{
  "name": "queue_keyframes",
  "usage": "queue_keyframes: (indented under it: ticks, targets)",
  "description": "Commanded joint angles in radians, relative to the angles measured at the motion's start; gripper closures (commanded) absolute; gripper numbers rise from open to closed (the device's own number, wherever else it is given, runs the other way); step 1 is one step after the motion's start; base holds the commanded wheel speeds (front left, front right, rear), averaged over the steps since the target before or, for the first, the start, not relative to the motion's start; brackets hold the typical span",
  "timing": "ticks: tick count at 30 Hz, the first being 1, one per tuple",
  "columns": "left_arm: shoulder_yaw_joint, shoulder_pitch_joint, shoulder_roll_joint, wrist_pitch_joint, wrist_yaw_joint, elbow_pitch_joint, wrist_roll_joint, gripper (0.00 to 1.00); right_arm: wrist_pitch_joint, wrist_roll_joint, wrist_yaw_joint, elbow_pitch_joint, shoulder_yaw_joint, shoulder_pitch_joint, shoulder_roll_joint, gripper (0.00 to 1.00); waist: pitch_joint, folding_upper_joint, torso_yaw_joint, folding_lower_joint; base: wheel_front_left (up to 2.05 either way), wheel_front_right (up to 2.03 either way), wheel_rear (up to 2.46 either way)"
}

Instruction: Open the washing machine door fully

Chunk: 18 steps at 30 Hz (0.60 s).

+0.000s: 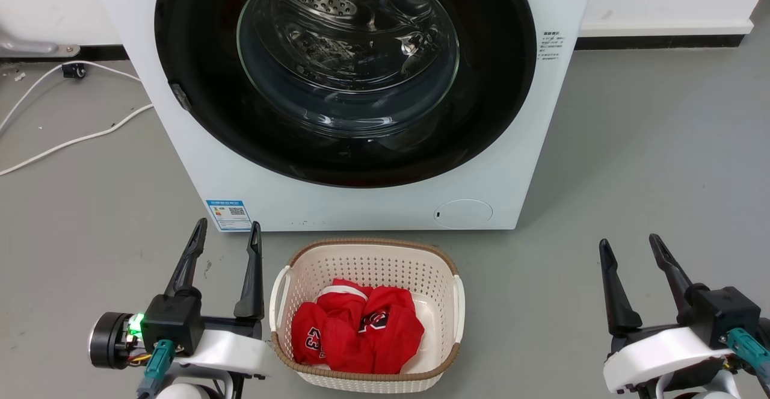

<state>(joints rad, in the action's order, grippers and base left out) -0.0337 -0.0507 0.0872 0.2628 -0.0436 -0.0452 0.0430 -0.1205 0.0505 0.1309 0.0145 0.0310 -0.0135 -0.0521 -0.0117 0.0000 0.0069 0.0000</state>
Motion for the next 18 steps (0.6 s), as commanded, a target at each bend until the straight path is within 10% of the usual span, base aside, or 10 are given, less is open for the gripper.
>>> queue_keyframes:
  ticks: [1, 2, 4, 11, 18]
  targets:
    - [0.003, 0.008, -0.002, 0.003, -0.002, -0.002, -0.006, 0.0, -0.004, 0.005, 0.0, 0.002, 0.002, -0.004, 0.004, 0.0, 0.0, 0.0, 0.0, 0.0, 0.0, 0.0, 0.0]
    - [0.003, 0.008, -0.003, 0.003, -0.003, -0.003, -0.007, 0.0, -0.002, 0.012, 0.0, 0.004, 0.004, -0.004, 0.003, 0.0, 0.0, 0.0, -0.001, 0.0, 0.0, 0.0, 0.0]
    - [0.004, 0.008, -0.004, 0.003, -0.005, -0.003, -0.008, 0.0, 0.001, 0.02, 0.0, 0.007, 0.002, -0.003, 0.003, 0.94, -0.001, 0.0, -0.001, 0.0, 0.0, 0.0, 0.0]
    - [0.01, 0.003, -0.008, 0.003, -0.009, -0.004, -0.012, 0.0, -0.01, 0.096, 0.0, 0.012, -0.003, 0.01, 0.003, 1.0, -0.006, 0.0, -0.003, 0.0, 0.0, 0.0, 0.0]
    - [0.016, -0.001, -0.011, 0.003, -0.013, -0.005, -0.014, 0.0, -0.12, 0.689, 0.0, 0.06, -0.047, 0.042, 0.003, 1.0, -0.008, 0.0, -0.005, 0.0, 0.0, 0.0, 0.0]
